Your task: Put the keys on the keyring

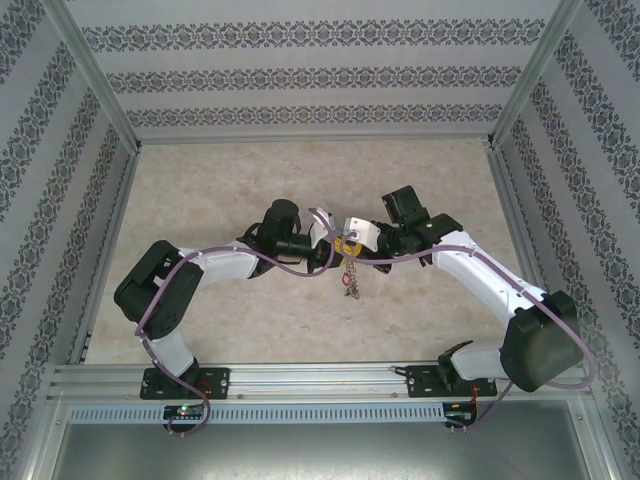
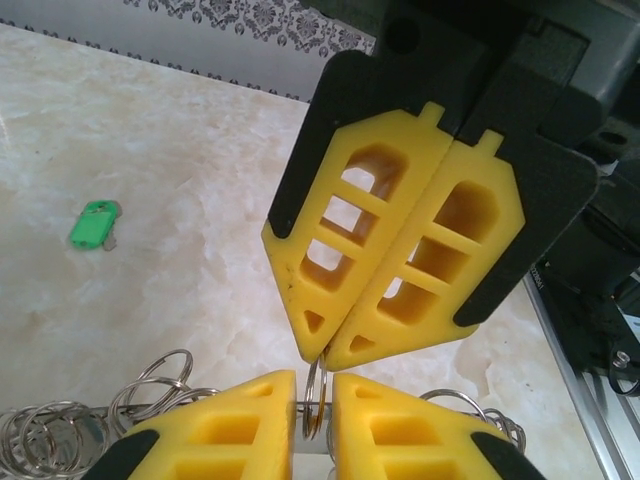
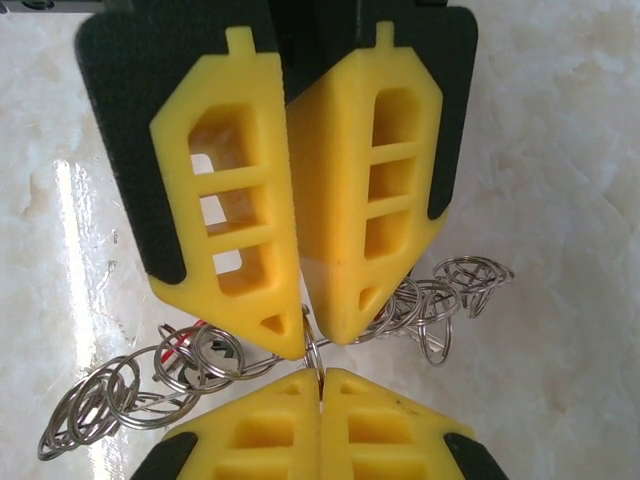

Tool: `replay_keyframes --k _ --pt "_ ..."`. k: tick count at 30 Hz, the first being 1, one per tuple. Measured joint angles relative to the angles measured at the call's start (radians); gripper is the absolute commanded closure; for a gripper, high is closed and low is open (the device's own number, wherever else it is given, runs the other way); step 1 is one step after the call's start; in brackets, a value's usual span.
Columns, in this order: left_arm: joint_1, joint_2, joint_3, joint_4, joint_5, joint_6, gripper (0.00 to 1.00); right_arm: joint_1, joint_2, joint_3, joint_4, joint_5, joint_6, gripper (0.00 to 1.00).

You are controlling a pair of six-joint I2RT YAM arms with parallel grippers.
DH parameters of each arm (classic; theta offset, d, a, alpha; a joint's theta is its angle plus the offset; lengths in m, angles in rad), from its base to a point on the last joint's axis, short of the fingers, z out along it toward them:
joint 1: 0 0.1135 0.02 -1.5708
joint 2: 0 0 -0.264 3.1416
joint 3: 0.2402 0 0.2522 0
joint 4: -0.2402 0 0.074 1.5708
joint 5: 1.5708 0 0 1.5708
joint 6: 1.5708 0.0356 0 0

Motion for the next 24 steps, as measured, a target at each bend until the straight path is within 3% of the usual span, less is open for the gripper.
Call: replay_keyframes --k 12,24 --pt "0.002 0.006 0.000 0.002 -0.008 0.030 0.78 0.000 0.004 -0.009 0.012 -0.004 0.001 1.00" --pt "0.002 0.010 -0.045 0.059 -0.005 0.090 0.65 -0.009 -0.016 -0.102 0.127 -0.072 -0.013 1.00"
